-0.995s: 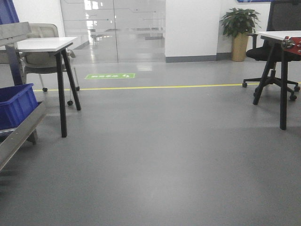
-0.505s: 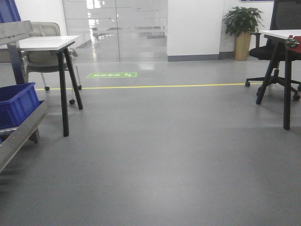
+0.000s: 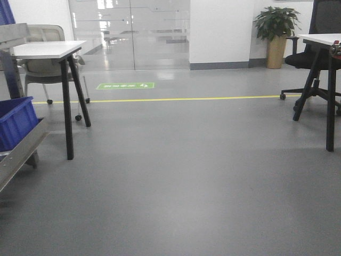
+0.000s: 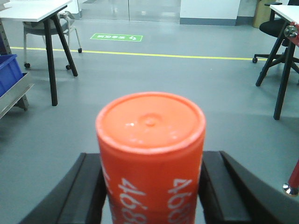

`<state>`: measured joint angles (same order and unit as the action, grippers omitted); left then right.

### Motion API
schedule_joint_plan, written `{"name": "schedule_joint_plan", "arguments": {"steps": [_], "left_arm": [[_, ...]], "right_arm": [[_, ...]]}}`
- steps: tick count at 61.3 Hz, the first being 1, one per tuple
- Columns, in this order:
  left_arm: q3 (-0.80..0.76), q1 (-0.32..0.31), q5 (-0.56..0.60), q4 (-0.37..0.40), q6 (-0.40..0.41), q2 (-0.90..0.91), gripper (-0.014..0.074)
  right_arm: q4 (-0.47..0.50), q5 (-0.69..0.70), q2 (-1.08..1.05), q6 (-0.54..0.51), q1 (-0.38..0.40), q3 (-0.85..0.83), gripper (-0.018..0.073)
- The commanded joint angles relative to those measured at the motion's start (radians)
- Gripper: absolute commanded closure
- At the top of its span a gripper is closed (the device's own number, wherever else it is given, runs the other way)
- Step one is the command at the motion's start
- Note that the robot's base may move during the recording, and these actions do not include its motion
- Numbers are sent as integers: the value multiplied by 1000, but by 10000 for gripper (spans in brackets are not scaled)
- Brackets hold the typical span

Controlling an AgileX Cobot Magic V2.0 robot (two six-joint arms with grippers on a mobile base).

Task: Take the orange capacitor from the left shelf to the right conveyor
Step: 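Drive the base across the floor toward the red conveyor table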

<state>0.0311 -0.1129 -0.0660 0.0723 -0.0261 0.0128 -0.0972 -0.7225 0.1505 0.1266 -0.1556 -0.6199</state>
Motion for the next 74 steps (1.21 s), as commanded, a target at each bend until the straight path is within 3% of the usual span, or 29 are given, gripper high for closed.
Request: {"name": "schedule_joint_plan", "arguments": {"steps": [1, 74], "left_arm": [[-5, -1, 88, 2, 2, 11, 723], [-5, -1, 88, 2, 2, 11, 723]], "right_arm": [[-14, 86, 13, -7, 1, -26, 503], [-14, 85, 13, -7, 1, -26, 503]]}}
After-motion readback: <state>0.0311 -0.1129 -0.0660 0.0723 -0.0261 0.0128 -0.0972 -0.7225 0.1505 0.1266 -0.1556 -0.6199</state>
